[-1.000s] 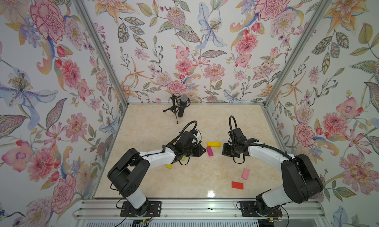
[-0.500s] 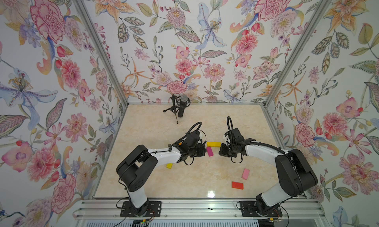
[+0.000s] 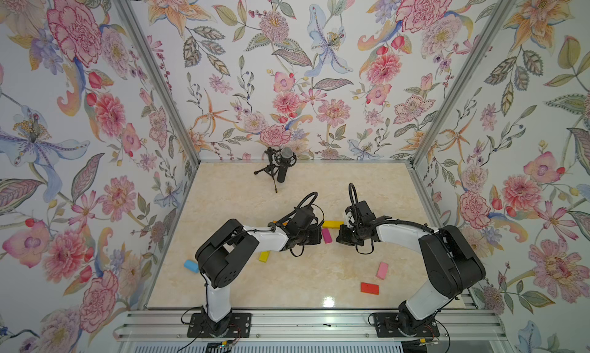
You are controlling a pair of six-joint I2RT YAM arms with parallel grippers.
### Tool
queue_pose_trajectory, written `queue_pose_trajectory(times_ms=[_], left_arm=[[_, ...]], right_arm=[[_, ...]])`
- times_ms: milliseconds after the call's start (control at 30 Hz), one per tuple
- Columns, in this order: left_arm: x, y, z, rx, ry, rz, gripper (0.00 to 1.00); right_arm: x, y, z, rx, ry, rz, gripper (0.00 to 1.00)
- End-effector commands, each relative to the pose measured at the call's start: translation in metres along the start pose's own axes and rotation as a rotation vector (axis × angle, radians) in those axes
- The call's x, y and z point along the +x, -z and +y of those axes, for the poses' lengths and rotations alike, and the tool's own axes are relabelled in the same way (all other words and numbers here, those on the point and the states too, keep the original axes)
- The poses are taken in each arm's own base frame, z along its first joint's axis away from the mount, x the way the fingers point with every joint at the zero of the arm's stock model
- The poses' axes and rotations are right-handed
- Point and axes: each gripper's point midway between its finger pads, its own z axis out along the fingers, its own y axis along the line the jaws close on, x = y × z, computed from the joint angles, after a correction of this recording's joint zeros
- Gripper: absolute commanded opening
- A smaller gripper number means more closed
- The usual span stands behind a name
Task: Assemble the letter p with building blocks
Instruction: Assemble the building block at the center of the board.
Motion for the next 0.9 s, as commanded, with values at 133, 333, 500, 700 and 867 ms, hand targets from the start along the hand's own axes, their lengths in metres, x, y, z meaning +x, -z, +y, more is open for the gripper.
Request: queue_pose_trajectory(times_ms=[133, 333, 500, 700, 867], left_arm=[[-0.002, -0.008, 0.007, -0.029, 0.004, -0.007, 0.0], [-0.006, -0.015, 0.015, -0.04, 0.012, -0.008, 0.0], [-0.009, -0.02, 0.016, -0.032, 0.016, -0.01, 0.0], [-0.012, -0.023, 0.018, -0.022, 0.024, -0.01, 0.0], [-0.014, -0.023, 0.02, -0.021, 0.027, -0.013, 0.0]], right_arm=[[0.001, -0.01, 0.001, -0.008, 0.01, 0.013, 0.0], [0.002, -0.017, 0.002, -0.009, 0.02, 0.026, 0.0], [0.004, -0.021, 0.006, -0.02, 0.026, 0.038, 0.0], [0.008, -0.022, 0.008, -0.026, 0.03, 0.049, 0.0], [0.009, -0.025, 0.011, -0.034, 0.03, 0.058, 0.0]])
